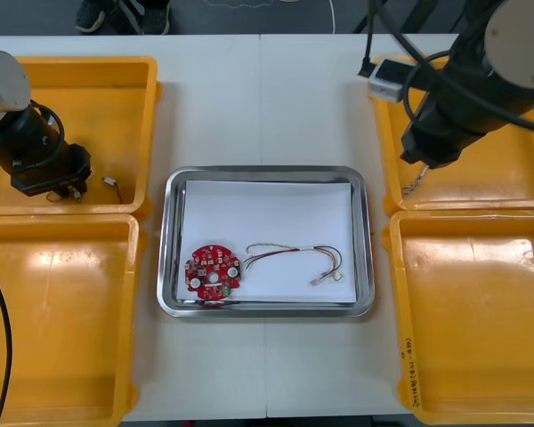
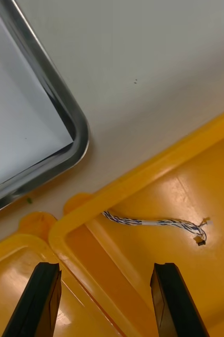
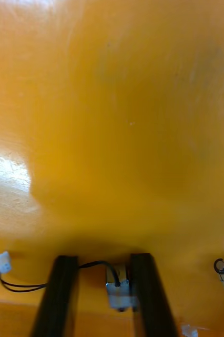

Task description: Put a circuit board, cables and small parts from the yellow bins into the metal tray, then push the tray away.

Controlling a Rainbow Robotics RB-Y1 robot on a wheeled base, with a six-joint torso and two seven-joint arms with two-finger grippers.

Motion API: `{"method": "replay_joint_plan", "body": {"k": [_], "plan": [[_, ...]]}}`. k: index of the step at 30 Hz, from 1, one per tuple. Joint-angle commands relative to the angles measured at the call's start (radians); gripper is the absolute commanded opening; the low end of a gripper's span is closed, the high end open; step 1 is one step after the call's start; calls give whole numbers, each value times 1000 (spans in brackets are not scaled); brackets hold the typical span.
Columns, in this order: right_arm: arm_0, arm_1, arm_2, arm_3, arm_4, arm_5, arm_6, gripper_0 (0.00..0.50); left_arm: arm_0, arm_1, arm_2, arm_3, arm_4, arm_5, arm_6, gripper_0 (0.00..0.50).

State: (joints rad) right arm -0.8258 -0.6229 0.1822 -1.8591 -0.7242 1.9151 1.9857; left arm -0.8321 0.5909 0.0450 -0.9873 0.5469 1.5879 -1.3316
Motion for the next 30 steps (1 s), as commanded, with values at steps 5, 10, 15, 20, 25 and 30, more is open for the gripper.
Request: {"method": "replay_joint_plan", "body": {"k": [5, 10, 15, 20, 25, 30], "plan": [[-105, -64, -152, 201, 26, 5, -12, 500, -13, -13, -7, -7, -4, -11, 22, 0], [-114, -72, -191, 259, 80, 5, -35, 500, -19, -13, -4, -11, -12, -11, 23, 0], [-113, -72, -245, 325, 85, 5, -128, 500, -19, -11, 35, -54, -25, -3, 23, 0], [-114, -66, -251, 350, 120, 5, -262, 500, -19, -8, 81, -82, -47, -5, 12, 0], [-114, -47, -259, 371, 137, -7, -395, 500, -19, -2, 115, -105, -67, -19, -1, 0], [-114, -23, -273, 399, 152, -70, -522, 500, -21, 0, 121, -105, -91, -68, -12, 0]]}}
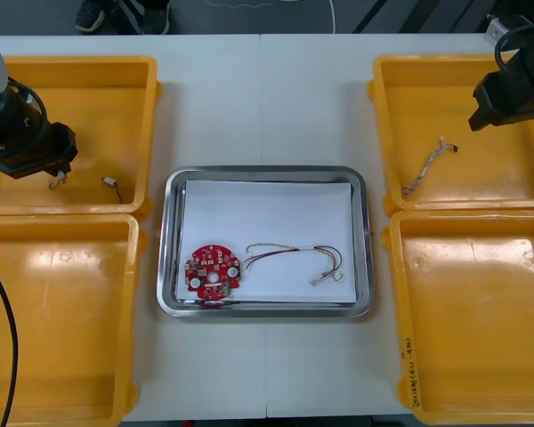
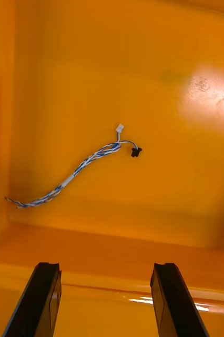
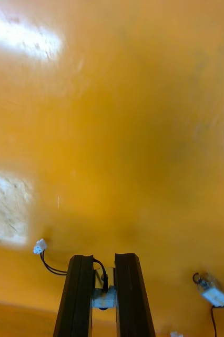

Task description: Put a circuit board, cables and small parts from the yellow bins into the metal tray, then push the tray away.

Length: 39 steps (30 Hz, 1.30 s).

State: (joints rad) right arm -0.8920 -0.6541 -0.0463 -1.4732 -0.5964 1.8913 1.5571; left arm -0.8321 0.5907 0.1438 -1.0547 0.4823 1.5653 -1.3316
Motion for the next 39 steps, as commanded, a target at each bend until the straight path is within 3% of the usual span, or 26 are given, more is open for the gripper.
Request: {"method": "replay_joint_plan", "body": {"k": [1, 11, 22, 25, 27, 30, 33, 39], "plan": [[-48, 13, -47, 14, 29, -52, -111, 500, -19, 0, 22, -36, -30, -50, -12, 0], [-47, 56, -66, 76, 69, -135, -331, 500, -21, -6, 20, -36, -62, -120, -23, 0], [-47, 105, -66, 134, 86, -178, -509, 500, -21, -40, 20, -37, -93, -131, -15, 12], [-47, 117, -64, 148, 98, -186, -529, 500, -19, -46, 20, -36, -99, -136, -14, 136], [-47, 125, -64, 169, 106, -187, -539, 500, -21, -48, 20, -37, -100, -134, -12, 288], [-47, 131, -64, 195, 110, -198, -546, 500, -21, -48, 20, -37, -100, -134, -12, 426], [-47, 137, -64, 220, 115, -205, -555, 500, -21, -46, 20, -37, -100, -133, -12, 486], [-36, 146, -63, 257, 118, -219, -566, 500, -32, -43, 25, -37, -102, -96, -11, 500]]}}
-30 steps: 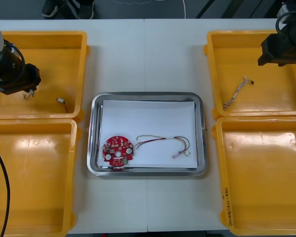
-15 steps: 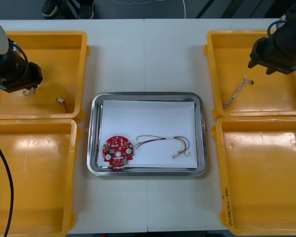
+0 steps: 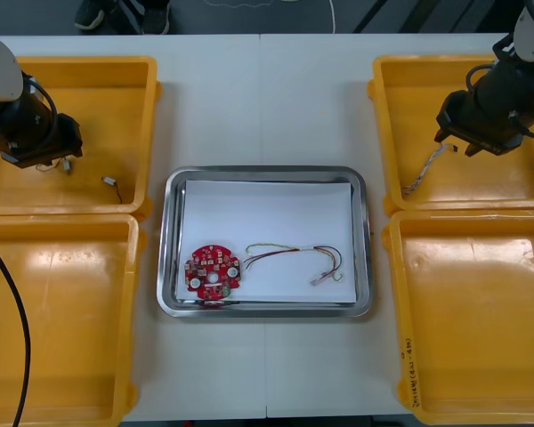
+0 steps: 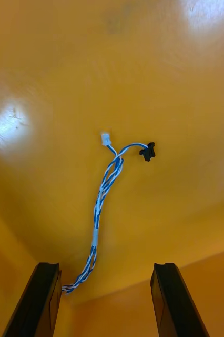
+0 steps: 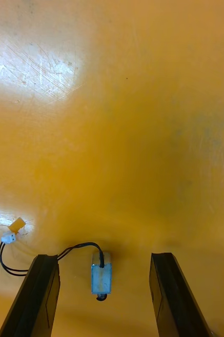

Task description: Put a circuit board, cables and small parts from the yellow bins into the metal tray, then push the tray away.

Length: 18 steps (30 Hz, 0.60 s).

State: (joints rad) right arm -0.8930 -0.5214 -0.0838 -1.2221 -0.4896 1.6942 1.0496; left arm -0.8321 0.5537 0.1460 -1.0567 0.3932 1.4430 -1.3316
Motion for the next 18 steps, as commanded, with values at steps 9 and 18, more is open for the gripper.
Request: {"method": "replay_joint_plan", "body": {"k": [9, 18], "plan": [[2, 40, -25, 7, 13, -83, -85, 500, -32, -3, 29, -36, 3, 102, 0, 500], [29, 54, -24, 7, 19, -90, -103, 500, -33, -15, 27, -36, -1, 86, 6, 500]]}}
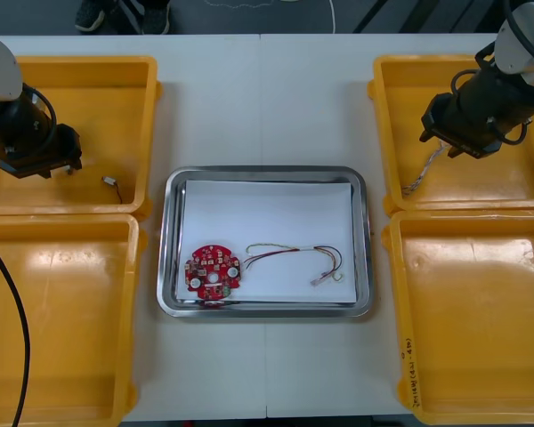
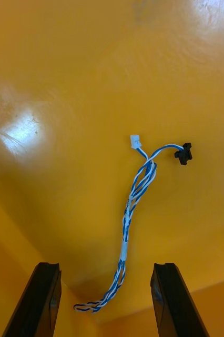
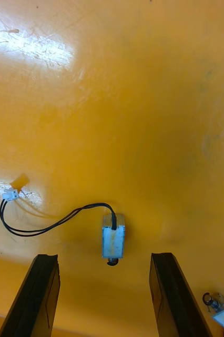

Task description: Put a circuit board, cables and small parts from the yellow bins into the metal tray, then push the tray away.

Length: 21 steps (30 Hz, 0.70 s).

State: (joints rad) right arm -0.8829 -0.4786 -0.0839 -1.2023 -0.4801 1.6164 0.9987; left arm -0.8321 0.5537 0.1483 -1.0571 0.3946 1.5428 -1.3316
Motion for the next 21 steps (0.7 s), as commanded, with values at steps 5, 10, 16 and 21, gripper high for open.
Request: {"method": "replay_joint_plan", "body": {"k": [5, 10, 16, 21], "plan": [[33, 14, -5, -13, 9, -18, -58, 500, -33, -26, 25, -34, -11, -27, 6, 500], [45, 17, 26, -11, 12, -44, -78, 500, -32, -37, 25, -34, -16, -47, 6, 500], [50, 28, 32, -11, 15, -47, -91, 500, -32, -46, 25, 2, -22, -95, 3, 500], [58, 40, 44, -11, 20, -53, -100, 500, -33, -46, 25, 40, -23, -122, -4, 500]]}}
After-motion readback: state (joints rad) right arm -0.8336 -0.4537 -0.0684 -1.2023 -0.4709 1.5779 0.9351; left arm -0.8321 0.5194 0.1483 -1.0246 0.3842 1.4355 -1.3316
